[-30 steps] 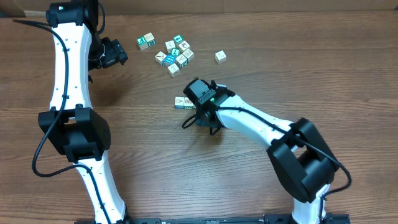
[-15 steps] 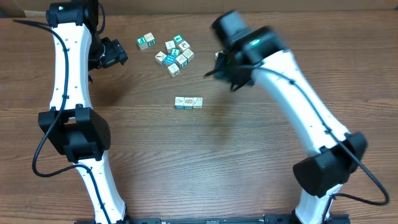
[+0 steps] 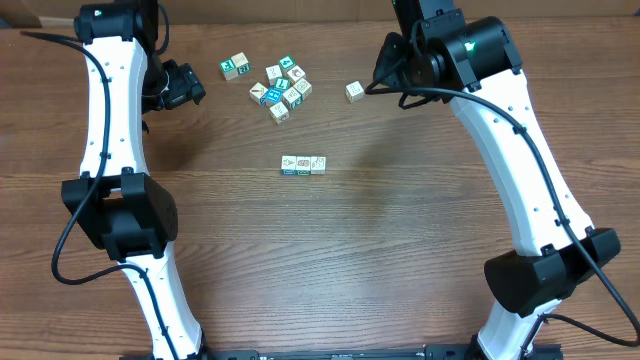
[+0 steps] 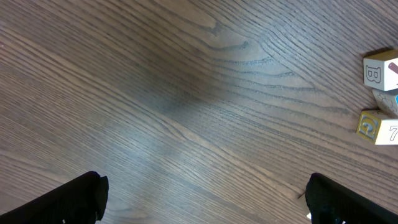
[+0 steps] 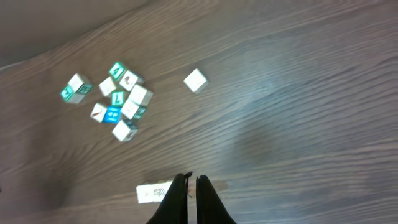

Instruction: Form a horizontal line

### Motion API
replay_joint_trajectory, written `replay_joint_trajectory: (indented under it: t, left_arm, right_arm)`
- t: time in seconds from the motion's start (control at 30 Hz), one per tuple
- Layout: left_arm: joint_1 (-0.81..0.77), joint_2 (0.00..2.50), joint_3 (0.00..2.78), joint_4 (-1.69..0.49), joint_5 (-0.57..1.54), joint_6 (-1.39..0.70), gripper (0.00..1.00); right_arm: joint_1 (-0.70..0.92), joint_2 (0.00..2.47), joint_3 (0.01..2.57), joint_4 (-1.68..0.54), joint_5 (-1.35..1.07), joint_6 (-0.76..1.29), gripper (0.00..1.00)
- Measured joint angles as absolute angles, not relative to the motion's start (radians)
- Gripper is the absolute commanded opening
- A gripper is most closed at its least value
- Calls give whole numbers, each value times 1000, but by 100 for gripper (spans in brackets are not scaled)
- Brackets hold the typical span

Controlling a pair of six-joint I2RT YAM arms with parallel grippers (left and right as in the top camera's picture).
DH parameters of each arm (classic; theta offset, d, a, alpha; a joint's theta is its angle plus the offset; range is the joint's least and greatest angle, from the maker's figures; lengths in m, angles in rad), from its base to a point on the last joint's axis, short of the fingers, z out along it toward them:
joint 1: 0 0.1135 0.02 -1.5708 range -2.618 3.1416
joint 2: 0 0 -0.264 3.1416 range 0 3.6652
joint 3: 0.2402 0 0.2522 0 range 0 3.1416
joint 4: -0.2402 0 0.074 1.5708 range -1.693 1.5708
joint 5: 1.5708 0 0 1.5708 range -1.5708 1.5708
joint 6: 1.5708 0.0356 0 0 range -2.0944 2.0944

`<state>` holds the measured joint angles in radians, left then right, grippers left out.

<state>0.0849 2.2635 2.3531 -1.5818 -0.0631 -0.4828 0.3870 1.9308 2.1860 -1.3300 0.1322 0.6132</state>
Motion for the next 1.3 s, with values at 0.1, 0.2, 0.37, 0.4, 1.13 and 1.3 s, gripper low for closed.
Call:
replay_joint_trajectory:
  t: [0.1, 0.2, 0.37, 0.4, 1.13, 1.3]
  left_arm:
    - [85, 2263, 2353, -1582, -63, -483, 100]
    - [85, 2263, 2353, -1581, -63, -483, 99]
    - [85, 2263, 2353, -1582, -63, -483, 100]
    - [85, 2263, 2353, -1582, -63, -483, 100]
    - [85, 2263, 2353, -1582, -63, -483, 100]
    - [85, 2263, 2353, -1582, -63, -483, 100]
  right_arm:
    - [387, 1935, 2185, -1314, 153, 607, 45]
    - [387, 1938, 2174, -1303, 167, 603, 77]
    - [387, 1942, 2168, -1299, 173, 604, 98]
    - [387, 1942, 2167, -1300, 175, 599, 99]
    - [387, 1942, 2167, -1294, 176, 599, 100]
    - [387, 1946, 2167, -1286, 177, 598, 100]
